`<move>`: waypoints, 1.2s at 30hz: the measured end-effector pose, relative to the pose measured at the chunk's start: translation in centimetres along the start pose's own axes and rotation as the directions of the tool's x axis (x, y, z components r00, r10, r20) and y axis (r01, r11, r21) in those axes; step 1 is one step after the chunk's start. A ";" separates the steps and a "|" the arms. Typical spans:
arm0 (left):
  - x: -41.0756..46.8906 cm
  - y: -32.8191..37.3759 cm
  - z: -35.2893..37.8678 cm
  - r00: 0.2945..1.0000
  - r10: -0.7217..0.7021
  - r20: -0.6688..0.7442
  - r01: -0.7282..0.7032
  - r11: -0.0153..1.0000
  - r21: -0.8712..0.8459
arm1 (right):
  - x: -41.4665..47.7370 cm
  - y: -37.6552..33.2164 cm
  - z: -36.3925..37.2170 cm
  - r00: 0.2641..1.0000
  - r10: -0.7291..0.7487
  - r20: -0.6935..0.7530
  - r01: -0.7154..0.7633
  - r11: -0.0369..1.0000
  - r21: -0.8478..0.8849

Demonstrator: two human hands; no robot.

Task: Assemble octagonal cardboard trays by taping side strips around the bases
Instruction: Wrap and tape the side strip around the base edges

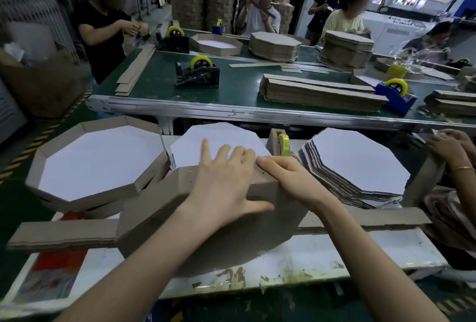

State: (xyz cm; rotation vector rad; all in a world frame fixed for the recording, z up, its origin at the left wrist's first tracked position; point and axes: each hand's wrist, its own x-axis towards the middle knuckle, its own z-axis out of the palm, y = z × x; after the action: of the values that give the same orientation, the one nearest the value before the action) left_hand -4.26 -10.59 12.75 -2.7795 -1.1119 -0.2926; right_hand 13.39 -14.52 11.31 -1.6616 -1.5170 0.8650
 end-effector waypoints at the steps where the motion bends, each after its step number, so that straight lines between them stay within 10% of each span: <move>1: 0.5 0.5 0.1 1.000 0.013 0.005 -0.013 1.000 -0.016 | 0.0 -0.1 -0.1 1.000 -0.025 0.003 0.025 1.000 -0.010; 11: -2.8 -4.2 -0.5 0.963 -0.039 -0.268 -0.034 0.965 -0.261 | -0.1 -2.5 -2.6 0.997 -0.059 0.047 0.062 0.996 -0.067; 16: -5.4 -7.2 2.6 0.958 -0.265 -0.112 0.149 0.790 -0.594 | 0.8 -5.1 -3.0 0.993 -0.085 0.086 0.099 0.980 -0.173; 29: -8.5 -9.5 6.0 0.915 -0.401 -0.043 0.230 0.608 -0.760 | 2.4 -5.4 0.8 0.978 -0.111 0.179 0.145 0.971 -0.191; 36: -6.8 -7.2 3.7 0.936 -0.229 -0.268 0.033 0.815 -0.579 | 2.3 -5.8 1.4 0.978 -0.096 0.187 0.132 0.972 -0.193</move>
State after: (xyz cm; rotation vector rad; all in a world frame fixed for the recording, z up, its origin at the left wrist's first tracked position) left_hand -13.60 -9.27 7.93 -2.9500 -1.2971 -1.2489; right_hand 9.38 -11.78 15.48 -1.6566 -1.8595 0.8347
